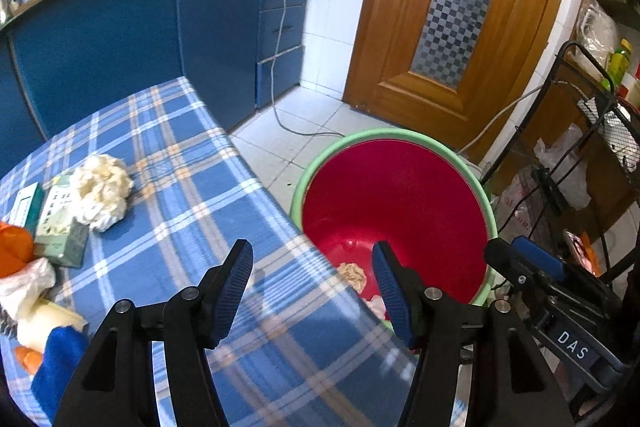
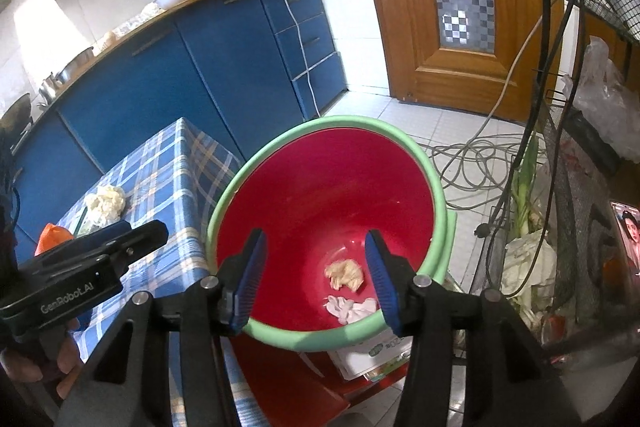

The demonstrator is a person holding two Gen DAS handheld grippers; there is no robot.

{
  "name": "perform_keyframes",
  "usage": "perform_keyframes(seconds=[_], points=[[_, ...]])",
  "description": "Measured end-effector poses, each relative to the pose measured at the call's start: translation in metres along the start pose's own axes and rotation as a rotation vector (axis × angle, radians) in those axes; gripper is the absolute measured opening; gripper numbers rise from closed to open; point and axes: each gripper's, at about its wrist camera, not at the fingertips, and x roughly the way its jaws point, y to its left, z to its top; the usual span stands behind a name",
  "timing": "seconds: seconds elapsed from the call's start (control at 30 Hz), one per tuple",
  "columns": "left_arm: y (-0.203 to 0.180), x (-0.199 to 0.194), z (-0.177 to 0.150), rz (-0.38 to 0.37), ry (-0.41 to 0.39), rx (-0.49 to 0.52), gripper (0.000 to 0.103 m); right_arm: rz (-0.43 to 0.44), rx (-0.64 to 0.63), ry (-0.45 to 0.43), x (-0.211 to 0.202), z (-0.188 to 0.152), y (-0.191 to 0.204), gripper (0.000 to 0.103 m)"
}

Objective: Collect trash
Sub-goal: 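Open the left tool dropping the paper while the right tool drops the sock into the bucket, then move both open tools back over the trash pile on the table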

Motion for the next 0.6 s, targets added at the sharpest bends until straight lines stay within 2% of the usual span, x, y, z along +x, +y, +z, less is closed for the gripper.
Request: perform_keyframes(seconds=[0.07,0.6], points=[[0.004,-0.006,-0.002,0.008,-0.005,-0.005,0.063,0.003,-0.004,-0.004,-0.002,-0.001,0.003,0.058],[0.047,-0.041,-0.022,0.07,-0.025,-0.084,0.064,0.056,-0.042,-0.001,-0.013,-0.008,0.027,0.059]])
